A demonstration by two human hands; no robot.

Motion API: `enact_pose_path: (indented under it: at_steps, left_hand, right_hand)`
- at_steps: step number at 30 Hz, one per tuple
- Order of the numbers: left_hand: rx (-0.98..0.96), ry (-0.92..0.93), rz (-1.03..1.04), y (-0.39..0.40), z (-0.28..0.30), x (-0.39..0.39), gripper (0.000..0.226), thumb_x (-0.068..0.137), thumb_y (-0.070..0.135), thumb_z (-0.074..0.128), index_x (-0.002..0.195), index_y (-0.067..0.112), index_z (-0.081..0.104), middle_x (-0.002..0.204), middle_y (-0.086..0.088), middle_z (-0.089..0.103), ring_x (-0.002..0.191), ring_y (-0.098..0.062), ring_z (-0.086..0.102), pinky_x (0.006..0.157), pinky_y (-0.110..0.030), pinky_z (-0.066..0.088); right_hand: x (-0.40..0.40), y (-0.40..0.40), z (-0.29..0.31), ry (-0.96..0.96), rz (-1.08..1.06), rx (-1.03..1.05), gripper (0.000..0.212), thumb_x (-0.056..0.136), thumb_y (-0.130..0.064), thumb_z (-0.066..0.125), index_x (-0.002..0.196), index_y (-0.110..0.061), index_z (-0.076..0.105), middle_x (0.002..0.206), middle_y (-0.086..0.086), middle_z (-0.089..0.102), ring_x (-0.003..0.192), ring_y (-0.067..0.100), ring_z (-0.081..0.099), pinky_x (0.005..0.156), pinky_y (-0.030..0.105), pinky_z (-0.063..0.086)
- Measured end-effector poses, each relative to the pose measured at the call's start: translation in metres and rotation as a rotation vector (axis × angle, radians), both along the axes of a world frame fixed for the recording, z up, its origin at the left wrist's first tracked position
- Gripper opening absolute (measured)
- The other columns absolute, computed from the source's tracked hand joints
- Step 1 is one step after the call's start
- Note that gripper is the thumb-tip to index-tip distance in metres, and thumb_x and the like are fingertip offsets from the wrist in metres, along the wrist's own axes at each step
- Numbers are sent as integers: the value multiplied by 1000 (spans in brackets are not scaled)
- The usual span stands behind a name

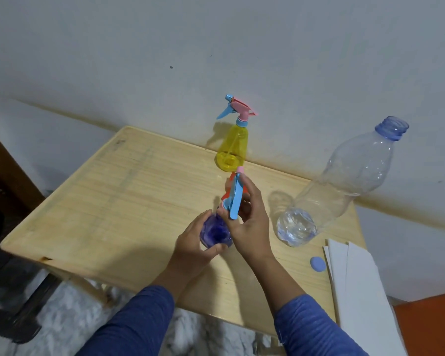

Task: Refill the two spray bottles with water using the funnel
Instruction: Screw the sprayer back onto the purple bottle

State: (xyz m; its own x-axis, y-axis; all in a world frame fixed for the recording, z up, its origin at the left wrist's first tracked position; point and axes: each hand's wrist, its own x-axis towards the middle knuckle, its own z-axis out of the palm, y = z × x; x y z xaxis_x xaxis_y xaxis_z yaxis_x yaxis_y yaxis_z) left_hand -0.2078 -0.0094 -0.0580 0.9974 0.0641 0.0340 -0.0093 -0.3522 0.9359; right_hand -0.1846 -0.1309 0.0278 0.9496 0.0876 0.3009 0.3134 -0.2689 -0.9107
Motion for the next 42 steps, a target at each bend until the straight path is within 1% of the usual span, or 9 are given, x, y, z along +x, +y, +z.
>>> enact_pose_path:
  at_steps: [4,12,16,21,25,28,34,38,42]
  left_hand:
    - [5,2,-5,0,1,-1,80,63,43,70,137,28,42,130,17,52,116,-4,53,89,-11,44]
    - [-10,-5,12,0,1,0,76,64,33,73,135,32,44,126,19,55,113,1,53,88,-6,41]
    - [6,-19,2,0,1,0,72,67,30,74,132,34,45,123,20,56,111,1,54,89,-15,48]
    - [-7,-8,25,-1,1,-1,80,64,35,72,138,30,41,130,18,52,115,2,51,95,-18,45]
    - [-9,-14,20,-2,2,-1,76,65,31,72,134,35,43,126,22,52,112,5,51,90,-7,41]
    - [9,-30,14,-2,1,-1,72,65,30,73,132,34,45,126,21,54,112,2,52,91,-14,45]
    - [-6,-26,25,-1,1,-2,77,64,35,72,135,32,43,126,21,53,112,4,51,91,-10,42]
    - [-6,-45,8,-2,2,-2,72,64,32,73,131,33,46,124,21,55,112,3,53,91,-13,45]
    - [-4,-45,-1,-1,1,0,73,65,33,72,133,33,45,125,20,55,111,3,53,89,-10,44]
  right_hand:
    - [4,-5,4,-47,87,-173,71,84,-5,67,131,-47,36,114,-13,52,103,-4,53,80,5,43]
    - [8,-12,6,-81,152,-308,67,84,-2,60,133,-43,40,122,-17,54,107,2,53,85,7,42]
    - [12,-7,2,-73,110,-335,69,82,-12,68,135,-44,38,110,3,53,97,11,50,82,9,42]
    - [7,-15,4,-87,177,-317,75,90,-7,52,136,-57,21,124,0,57,106,10,54,82,8,43]
    - [9,-13,0,-160,96,-360,59,88,-14,61,136,-42,40,115,3,59,99,5,52,83,6,39]
    - [10,-7,-3,-111,74,-336,60,83,-17,69,134,-38,46,99,8,49,91,5,46,82,4,37]
    - [4,-9,-2,-144,109,-313,63,89,-9,55,138,-42,36,118,-27,51,104,-3,51,90,15,45]
    - [7,-3,-4,-146,31,-334,59,82,-17,69,133,-38,46,102,2,54,90,3,47,81,5,39]
    - [3,-4,-3,-158,91,-341,61,88,-14,63,138,-37,38,114,0,56,97,5,50,87,8,39]
